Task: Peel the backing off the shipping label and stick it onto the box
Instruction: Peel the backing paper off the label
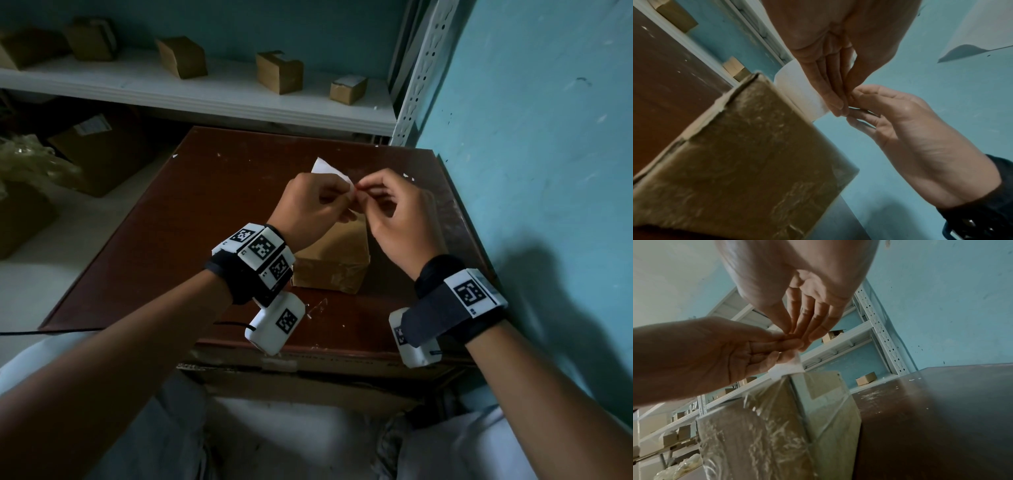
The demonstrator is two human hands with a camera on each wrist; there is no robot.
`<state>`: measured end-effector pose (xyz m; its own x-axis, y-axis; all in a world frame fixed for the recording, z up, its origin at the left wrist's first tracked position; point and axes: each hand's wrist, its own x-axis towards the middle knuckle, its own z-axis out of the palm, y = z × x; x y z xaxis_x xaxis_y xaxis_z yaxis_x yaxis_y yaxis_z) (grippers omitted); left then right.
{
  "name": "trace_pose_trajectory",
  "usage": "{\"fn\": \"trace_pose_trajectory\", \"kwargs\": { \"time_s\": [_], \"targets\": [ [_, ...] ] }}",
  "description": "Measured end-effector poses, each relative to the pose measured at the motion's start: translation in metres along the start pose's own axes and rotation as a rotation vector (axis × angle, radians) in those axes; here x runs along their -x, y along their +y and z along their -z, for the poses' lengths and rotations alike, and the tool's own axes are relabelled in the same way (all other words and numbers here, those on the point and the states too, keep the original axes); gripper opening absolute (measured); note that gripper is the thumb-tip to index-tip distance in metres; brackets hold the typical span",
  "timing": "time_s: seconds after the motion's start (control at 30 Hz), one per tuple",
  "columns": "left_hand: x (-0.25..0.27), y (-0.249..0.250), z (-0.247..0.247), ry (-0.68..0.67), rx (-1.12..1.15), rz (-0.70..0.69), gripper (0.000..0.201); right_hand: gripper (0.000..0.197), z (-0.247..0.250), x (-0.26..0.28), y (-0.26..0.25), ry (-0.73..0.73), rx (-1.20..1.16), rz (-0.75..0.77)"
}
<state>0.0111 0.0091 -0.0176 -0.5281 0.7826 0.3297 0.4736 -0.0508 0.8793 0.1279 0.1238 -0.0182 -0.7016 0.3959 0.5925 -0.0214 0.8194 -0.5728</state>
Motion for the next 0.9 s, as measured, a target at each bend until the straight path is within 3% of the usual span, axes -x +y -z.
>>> {"fn": "trace_pose_trajectory", "kwargs": {
  "time_s": [0.9],
  "targets": [
    [-0.0007,-0.0058,0.0021,-0.031,-0.108,-0.021,0.012,0.013,0.0002,0.0012,-0.004,-0.071,0.039,-0.008]
  ]
}}
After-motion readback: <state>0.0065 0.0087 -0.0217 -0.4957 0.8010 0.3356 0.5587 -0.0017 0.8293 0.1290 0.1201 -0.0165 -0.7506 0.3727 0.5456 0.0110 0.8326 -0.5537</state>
